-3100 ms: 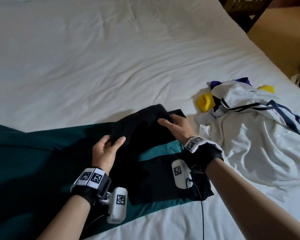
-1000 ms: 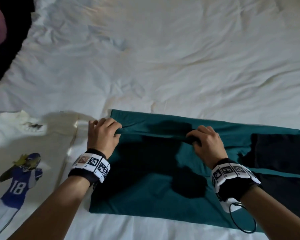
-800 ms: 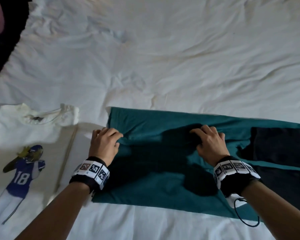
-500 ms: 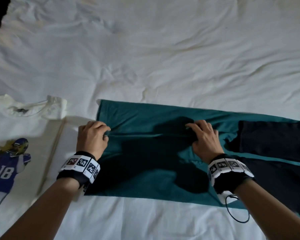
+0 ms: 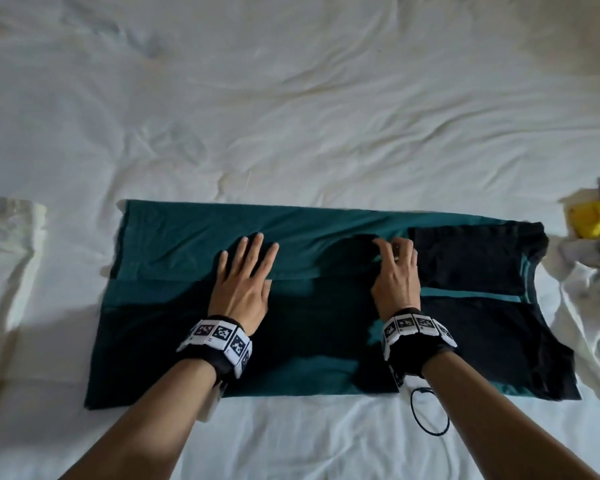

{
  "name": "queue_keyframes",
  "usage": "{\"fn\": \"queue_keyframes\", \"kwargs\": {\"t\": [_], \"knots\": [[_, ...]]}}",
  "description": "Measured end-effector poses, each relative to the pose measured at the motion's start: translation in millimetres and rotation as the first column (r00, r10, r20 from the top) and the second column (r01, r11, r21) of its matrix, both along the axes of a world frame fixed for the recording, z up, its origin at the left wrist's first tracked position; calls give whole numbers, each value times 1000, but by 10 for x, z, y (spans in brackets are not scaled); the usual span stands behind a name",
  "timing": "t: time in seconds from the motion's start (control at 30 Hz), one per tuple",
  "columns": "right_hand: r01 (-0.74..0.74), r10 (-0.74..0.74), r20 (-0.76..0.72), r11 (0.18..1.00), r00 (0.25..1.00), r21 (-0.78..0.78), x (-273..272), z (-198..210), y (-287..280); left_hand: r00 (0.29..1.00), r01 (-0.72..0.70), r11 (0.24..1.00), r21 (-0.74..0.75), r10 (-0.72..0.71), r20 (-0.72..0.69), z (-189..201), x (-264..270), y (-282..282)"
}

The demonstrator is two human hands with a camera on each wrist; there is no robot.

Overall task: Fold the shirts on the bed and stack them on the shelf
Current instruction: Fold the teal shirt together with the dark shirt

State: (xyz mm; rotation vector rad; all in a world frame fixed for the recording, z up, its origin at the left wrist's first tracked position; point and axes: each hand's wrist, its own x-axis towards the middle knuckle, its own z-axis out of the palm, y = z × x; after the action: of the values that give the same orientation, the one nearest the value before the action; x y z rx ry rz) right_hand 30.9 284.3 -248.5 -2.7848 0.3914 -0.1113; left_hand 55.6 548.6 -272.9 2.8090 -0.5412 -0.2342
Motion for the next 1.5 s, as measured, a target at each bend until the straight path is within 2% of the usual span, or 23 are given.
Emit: {"fn": "queue_keyframes", "kwargs": {"t": [0.13,0.2,0.27,0.4,0.5,0.6,0.7,0.8,0.9,0.97,1.03,1.1,1.17,1.27,1.33,1.37,1.43,1.5], "knots": [[-28,29,-20,998,999,51,-6,61,-194,1000,5,1000,27,-5,-4,-34,14,31],[-66,64,32,995,997,75,-35,133,-273,1000,10,999,47,-10,-8,-35,14,37],[-130,125,66,988,990,80,-100,154,-372,1000,21,998,61,-20,-18,-30,13,31],[-273,274,7,957,962,100,-332,229,-477,994,-44,995,91,52,-94,81,-8,-67],[-172,170,31,983,985,62,-494,318,-637,986,-98,994,42,103,-131,272,-77,-395],[-9,8,19,1000,1000,29,-581,247,-1009,993,80,995,-65,-86,-86,377,-214,-1025],[56,-61,-103,997,993,-53,-600,174,-1450,972,204,976,-80,-212,-104,353,-272,-1625],[33,-57,-193,992,980,-123,-598,166,-1734,971,169,986,9,-165,-174,250,-267,-1859],[4,-12,-131,998,991,-67,-554,176,-1931,974,169,984,57,-158,-164,186,-303,-1842],[32,-32,-26,999,999,0,-536,212,-2040,973,169,983,65,-156,-169,178,-318,-1842],[29,-29,25,999,999,22,-580,259,-2069,973,99,994,48,-87,-216,238,-306,-1913],[20,-22,-68,999,997,-25,-659,299,-2016,964,-11,1000,8,12,-266,341,-311,-2085],[45,-50,-113,998,992,-44,-703,308,-1940,981,-14,1000,-27,9,-196,420,-337,-2327],[-25,27,-17,996,999,82,-485,303,-1789,990,81,996,-47,-86,-112,319,-324,-2674],[-107,125,-112,982,986,156,-278,213,-1690,986,71,997,-22,-73,-151,187,-295,-2793],[-108,135,-193,984,972,141,-194,123,-1703,987,57,998,0,-56,-150,111,-296,-2805],[-6,19,-317,999,948,42,-62,-27,-1937,993,51,998,44,-46,-108,-24,-310,-2770],[234,-210,-408,972,888,9,10,-24,-2341,994,72,996,61,-66,-85,-91,-316,-2737]]}}
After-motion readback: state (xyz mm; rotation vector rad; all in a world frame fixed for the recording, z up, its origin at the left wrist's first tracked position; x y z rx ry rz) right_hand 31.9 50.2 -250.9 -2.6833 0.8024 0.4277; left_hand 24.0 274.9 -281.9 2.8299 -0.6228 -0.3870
